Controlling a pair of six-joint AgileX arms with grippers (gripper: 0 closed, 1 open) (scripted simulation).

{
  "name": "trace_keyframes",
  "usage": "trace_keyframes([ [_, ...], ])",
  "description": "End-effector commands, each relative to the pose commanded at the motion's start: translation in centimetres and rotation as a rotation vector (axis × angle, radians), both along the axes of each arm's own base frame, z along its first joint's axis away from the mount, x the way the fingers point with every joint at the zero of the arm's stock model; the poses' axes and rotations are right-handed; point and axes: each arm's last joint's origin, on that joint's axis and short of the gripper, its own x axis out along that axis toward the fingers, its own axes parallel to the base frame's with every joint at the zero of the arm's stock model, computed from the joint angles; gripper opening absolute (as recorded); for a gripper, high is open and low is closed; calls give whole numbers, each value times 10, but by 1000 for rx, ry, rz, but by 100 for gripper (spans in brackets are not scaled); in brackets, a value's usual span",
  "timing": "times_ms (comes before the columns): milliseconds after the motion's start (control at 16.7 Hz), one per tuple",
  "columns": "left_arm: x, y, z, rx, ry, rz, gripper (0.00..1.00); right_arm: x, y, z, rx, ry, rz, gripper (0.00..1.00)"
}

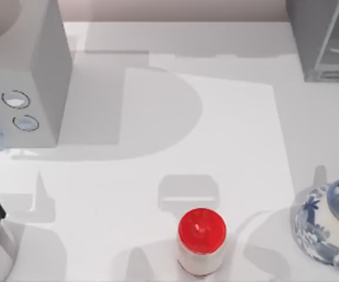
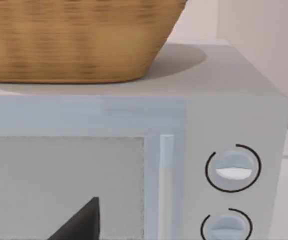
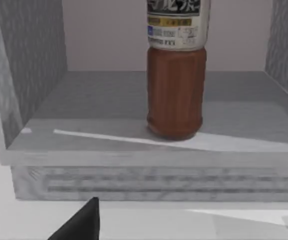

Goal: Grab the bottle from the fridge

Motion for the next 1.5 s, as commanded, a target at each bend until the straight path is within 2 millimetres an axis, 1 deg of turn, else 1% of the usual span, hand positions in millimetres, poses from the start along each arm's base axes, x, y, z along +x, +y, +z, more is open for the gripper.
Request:
trace_keyframes([
  [120,0,0,0,0,0,0,100,9,-2,0,0,2,3,100],
  [240,0,0,0,0,0,0,100,29,-5,1,-3,-1,4,100],
  [360,0,0,0,0,0,0,100,60,-10,3,-6,-7,3,100],
  [540,0,0,0,0,0,0,100,120,-14,12,-11,-22,0,100],
  [660,0,0,0,0,0,0,100,155,-11,18,-11,-26,-5,100],
  [780,0,0,0,0,0,0,100,181,-4,23,-8,-17,-9,100],
  [840,0,0,0,0,0,0,100,190,0,24,-6,-11,-11,100],
  [960,0,0,0,0,0,0,100,200,4,26,-4,-1,-13,100],
  [1200,0,0,0,0,0,0,100,199,3,27,-5,-5,-16,100],
  [1320,0,0,0,0,0,0,100,203,3,25,-3,1,-14,100],
  [1500,0,0,0,0,0,0,100,225,3,24,-3,1,-13,100],
])
